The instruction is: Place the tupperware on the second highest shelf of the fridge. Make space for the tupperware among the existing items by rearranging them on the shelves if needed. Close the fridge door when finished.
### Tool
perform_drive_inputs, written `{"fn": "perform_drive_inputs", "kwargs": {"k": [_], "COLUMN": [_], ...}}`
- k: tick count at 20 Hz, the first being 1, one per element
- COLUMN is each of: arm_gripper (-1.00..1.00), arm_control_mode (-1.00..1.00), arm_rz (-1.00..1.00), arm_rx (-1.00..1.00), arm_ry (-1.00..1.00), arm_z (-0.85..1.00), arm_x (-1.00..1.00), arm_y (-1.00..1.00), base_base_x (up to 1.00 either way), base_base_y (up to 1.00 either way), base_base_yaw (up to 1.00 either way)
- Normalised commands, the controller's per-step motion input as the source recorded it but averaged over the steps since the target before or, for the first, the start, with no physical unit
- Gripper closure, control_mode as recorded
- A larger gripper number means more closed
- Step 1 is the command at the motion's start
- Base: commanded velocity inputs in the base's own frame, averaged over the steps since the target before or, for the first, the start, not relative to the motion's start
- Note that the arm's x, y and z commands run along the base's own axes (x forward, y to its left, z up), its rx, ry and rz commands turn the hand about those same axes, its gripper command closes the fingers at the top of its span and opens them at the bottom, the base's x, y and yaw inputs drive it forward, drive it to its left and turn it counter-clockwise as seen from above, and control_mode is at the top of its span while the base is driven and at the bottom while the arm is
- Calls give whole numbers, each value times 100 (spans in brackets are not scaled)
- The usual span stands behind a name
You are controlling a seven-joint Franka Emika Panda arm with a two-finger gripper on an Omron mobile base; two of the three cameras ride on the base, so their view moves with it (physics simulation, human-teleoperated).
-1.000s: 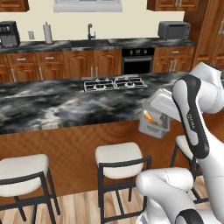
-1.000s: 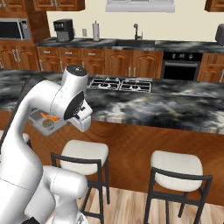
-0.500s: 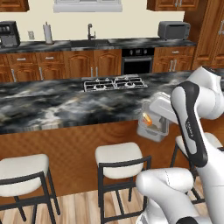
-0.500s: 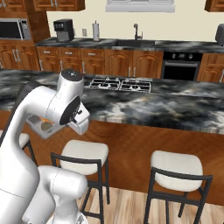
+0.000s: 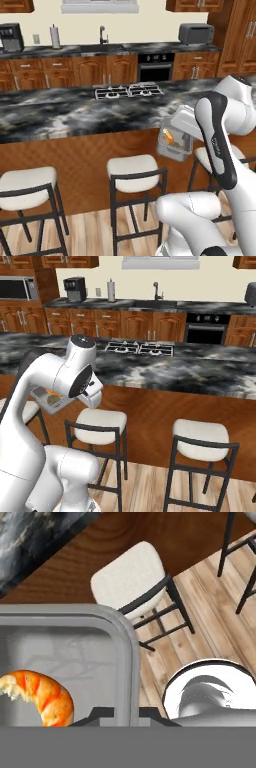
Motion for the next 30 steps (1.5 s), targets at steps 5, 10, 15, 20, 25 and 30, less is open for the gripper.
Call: {"fn": "perform_drive_inputs", "kwargs": {"k": [5, 10, 15, 20, 25, 30], "arm_gripper": [100, 100, 100, 100, 100, 100], "arm_control_mode": [100, 100, 100, 100, 100, 100], "arm_rz": [0, 0, 0, 0, 0, 0], "arm_rx": [0, 0, 0, 0, 0, 0], "arm_ry": [0, 0, 0, 0, 0, 0], "arm_z": [0, 0, 0, 0, 0, 0], "arm_x": [0, 0, 0, 0, 0, 0], "arm_y": [0, 0, 0, 0, 0, 0], "base_base_x": [-67, -55, -32, -1, 7, 4], "base_base_y": [0, 0, 0, -3, -16, -33], "base_base_yaw": [-3, -34, -64, -68, -61, -59]}}
